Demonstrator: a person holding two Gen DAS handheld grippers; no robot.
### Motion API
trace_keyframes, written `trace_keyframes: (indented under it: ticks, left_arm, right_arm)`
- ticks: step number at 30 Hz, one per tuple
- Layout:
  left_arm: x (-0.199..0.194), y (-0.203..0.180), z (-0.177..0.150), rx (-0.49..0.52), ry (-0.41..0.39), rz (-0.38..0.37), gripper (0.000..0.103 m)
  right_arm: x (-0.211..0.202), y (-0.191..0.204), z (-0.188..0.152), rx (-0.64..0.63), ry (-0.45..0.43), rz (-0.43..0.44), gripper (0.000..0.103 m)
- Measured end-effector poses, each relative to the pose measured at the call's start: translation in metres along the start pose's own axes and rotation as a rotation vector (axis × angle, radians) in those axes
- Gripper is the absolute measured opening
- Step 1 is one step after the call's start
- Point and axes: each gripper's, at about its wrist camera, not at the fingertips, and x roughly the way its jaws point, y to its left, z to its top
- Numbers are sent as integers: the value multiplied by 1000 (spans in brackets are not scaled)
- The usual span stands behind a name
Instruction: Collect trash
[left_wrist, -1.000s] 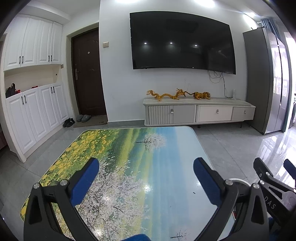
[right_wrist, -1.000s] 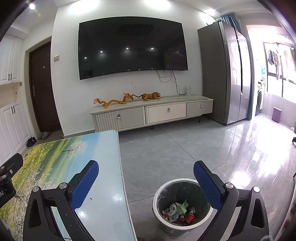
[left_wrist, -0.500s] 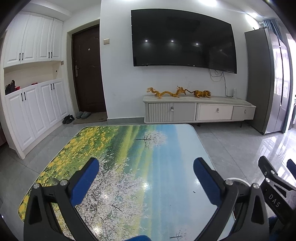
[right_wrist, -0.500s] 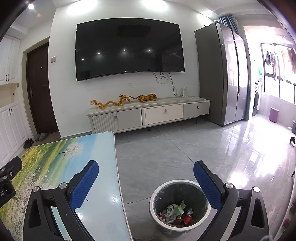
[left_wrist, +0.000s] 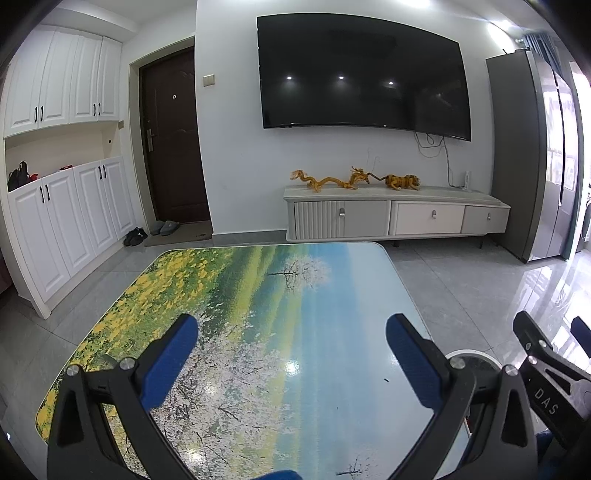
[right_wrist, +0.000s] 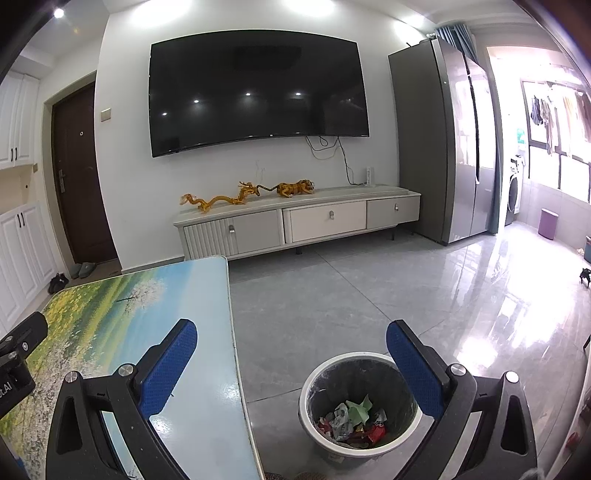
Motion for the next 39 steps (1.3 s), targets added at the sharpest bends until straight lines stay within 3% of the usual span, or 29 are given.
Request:
trace_keyframes:
  ticks: [39]
  left_arm:
    - [11,-6,4,-2,-20,-49,102]
  right_arm:
    - [8,-1,-1,-8,7,-42,103]
